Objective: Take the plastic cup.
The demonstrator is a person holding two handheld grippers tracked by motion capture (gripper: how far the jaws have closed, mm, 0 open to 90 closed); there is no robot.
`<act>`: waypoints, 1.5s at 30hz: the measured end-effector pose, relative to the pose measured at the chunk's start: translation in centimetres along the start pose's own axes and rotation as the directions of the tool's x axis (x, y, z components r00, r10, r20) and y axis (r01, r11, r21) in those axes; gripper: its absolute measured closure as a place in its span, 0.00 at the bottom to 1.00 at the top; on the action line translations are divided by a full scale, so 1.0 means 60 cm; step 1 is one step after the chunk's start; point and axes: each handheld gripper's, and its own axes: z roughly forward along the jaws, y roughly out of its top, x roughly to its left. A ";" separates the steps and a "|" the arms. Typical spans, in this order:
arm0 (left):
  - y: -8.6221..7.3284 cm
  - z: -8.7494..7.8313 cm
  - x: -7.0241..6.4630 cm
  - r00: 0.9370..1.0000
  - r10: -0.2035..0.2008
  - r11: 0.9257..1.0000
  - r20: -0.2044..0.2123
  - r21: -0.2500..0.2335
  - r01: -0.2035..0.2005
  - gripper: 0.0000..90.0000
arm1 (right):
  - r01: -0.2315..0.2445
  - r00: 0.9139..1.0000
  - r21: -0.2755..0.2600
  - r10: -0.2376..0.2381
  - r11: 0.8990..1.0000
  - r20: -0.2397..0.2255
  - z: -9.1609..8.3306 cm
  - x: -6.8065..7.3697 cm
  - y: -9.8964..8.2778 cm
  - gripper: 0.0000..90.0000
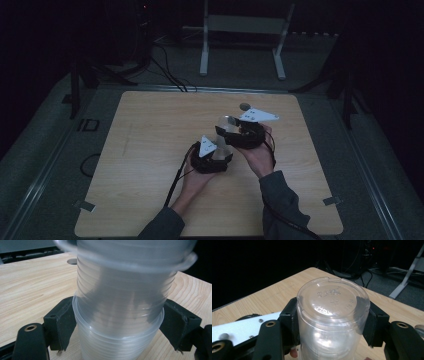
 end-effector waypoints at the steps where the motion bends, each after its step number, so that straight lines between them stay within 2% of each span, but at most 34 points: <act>1: 0.000 -0.001 0.000 1.000 0.004 1.000 -0.004 -0.001 -0.004 0.22 | 0.002 1.000 -0.002 -0.002 1.000 0.001 -0.001 0.001 0.002 0.46; 11: 0.004 -0.012 0.003 1.000 -0.023 1.000 -0.002 -0.006 0.023 0.19 | 0.029 1.000 -0.046 -0.029 0.999 0.000 -0.018 0.013 0.033 0.46; 22: 0.012 -0.035 0.006 1.000 -0.015 1.000 0.003 -0.014 0.015 0.19 | 0.035 0.999 -0.090 -0.035 0.995 0.007 -0.039 0.013 0.055 0.45; 30: 0.008 -0.049 0.004 1.000 0.001 1.000 0.005 -0.011 -0.001 0.22 | 0.041 0.999 -0.126 -0.038 0.991 0.024 -0.067 0.010 0.070 0.45; 34: 0.007 -0.057 0.004 1.000 0.003 1.000 0.011 -0.017 -0.003 0.22 | 0.028 1.000 -0.144 -0.027 0.989 0.014 -0.081 0.006 0.075 0.45; 45: 0.005 -0.076 0.005 1.000 -0.003 1.000 0.009 -0.022 0.003 0.22 | 0.025 0.999 -0.146 -0.018 0.989 0.051 -0.106 -0.010 0.067 0.45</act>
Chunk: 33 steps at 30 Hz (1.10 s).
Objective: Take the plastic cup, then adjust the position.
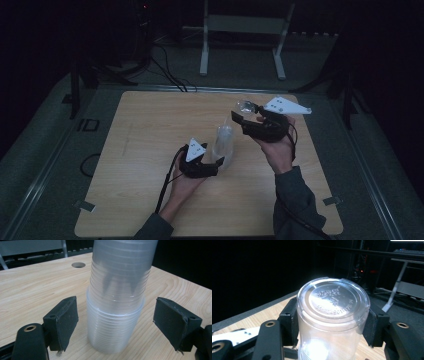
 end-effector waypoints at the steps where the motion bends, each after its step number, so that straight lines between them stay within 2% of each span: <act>1: 0.000 -0.002 -0.001 1.000 0.003 1.000 0.000 -0.001 -0.003 0.22 | -0.005 1.000 -0.001 0.005 1.000 0.004 -0.003 -0.003 -0.002 0.45; 8: 0.001 -0.018 0.002 1.000 0.005 1.000 -0.010 -0.018 -0.006 0.22 | -0.028 0.999 -0.007 0.028 1.000 0.039 -0.030 -0.022 -0.018 0.45; 12: 0.001 -0.030 0.002 1.000 -0.017 0.999 -0.006 -0.041 0.016 0.22 | -0.042 0.997 -0.008 0.042 0.999 0.061 -0.047 -0.031 -0.027 0.45; 20: 0.011 -0.046 -0.012 1.000 0.016 0.998 0.004 -0.068 -0.016 0.22 | -0.065 0.994 -0.003 0.065 0.998 0.090 -0.068 -0.043 -0.049 0.46; 22: 0.011 -0.046 -0.012 1.000 0.016 0.998 0.004 -0.068 -0.016 0.22 | -0.068 0.993 -0.004 0.068 0.998 0.093 -0.069 -0.044 -0.052 0.46; 27: 0.014 -0.047 -0.028 0.999 0.045 0.997 0.021 -0.069 -0.043 0.23 | -0.086 0.992 0.009 0.084 0.996 0.097 -0.070 -0.048 -0.069 0.46; 33: 0.015 -0.049 -0.038 0.997 0.069 0.995 0.017 -0.075 -0.068 0.23 | -0.102 0.990 0.018 0.100 0.995 0.104 -0.075 -0.051 -0.086 0.46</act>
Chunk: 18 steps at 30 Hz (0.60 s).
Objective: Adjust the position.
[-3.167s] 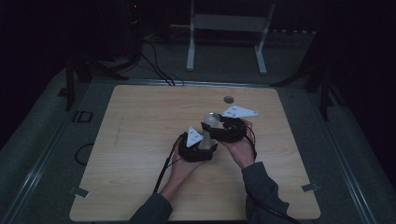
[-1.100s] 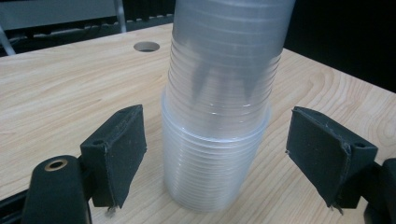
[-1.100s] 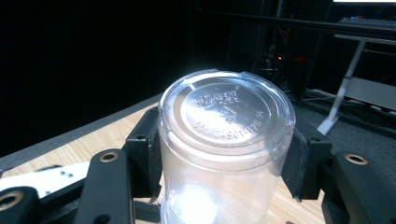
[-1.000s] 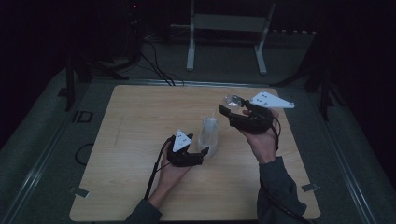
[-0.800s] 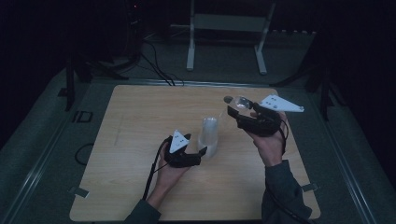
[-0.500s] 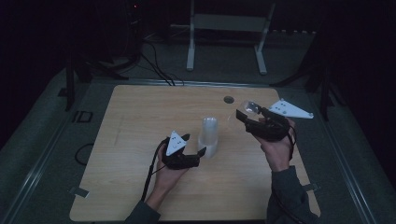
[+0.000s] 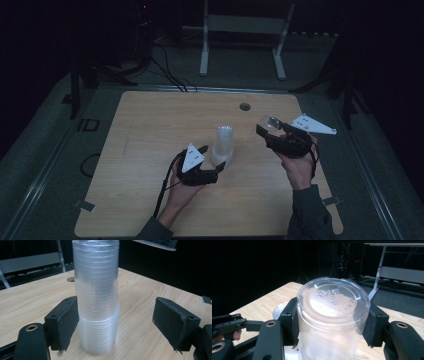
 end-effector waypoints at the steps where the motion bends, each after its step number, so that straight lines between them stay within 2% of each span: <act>1: 0.000 0.000 -0.001 1.000 0.003 1.000 0.002 0.003 -0.003 0.23 | -0.002 1.000 0.003 0.002 1.000 0.001 -0.001 0.000 -0.002 0.46; 18: 0.002 0.007 -0.017 0.999 0.028 1.000 0.030 0.013 -0.029 0.23 | -0.038 0.999 0.046 0.038 0.998 0.006 -0.005 0.001 -0.050 0.46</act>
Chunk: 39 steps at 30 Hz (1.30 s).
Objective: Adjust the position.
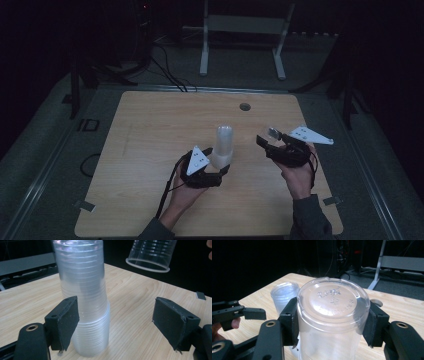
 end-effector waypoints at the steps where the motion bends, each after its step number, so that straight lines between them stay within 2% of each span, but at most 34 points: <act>1: 0.000 0.000 -0.001 1.000 0.001 1.000 0.000 0.001 -0.001 0.23 | -0.006 1.000 0.003 0.006 1.000 0.002 0.000 0.000 -0.003 0.45; 15: 0.000 0.005 -0.004 1.000 0.000 1.000 0.018 0.009 0.000 0.26 | -0.084 0.996 0.021 0.084 0.996 -0.019 0.001 -0.009 -0.040 0.45; 22: 0.000 0.015 -0.016 0.999 0.013 1.000 0.040 0.017 -0.014 0.26 | -0.099 0.995 0.034 0.100 0.995 -0.028 0.006 -0.008 -0.054 0.45; 27: 0.000 0.023 -0.026 0.998 0.027 0.999 0.054 0.024 -0.028 0.26 | -0.123 0.991 0.043 0.125 0.991 -0.047 0.011 -0.008 -0.064 0.45; 33: 0.007 0.033 -0.034 0.997 0.032 0.999 0.074 0.011 -0.033 0.26 | -0.147 0.987 0.043 0.149 0.988 -0.066 0.012 -0.007 -0.071 0.45; 39: 0.011 0.043 -0.043 0.994 0.054 0.998 0.097 0.003 -0.055 0.26 | -0.189 0.977 0.034 0.191 0.981 -0.090 0.010 -0.008 -0.077 0.45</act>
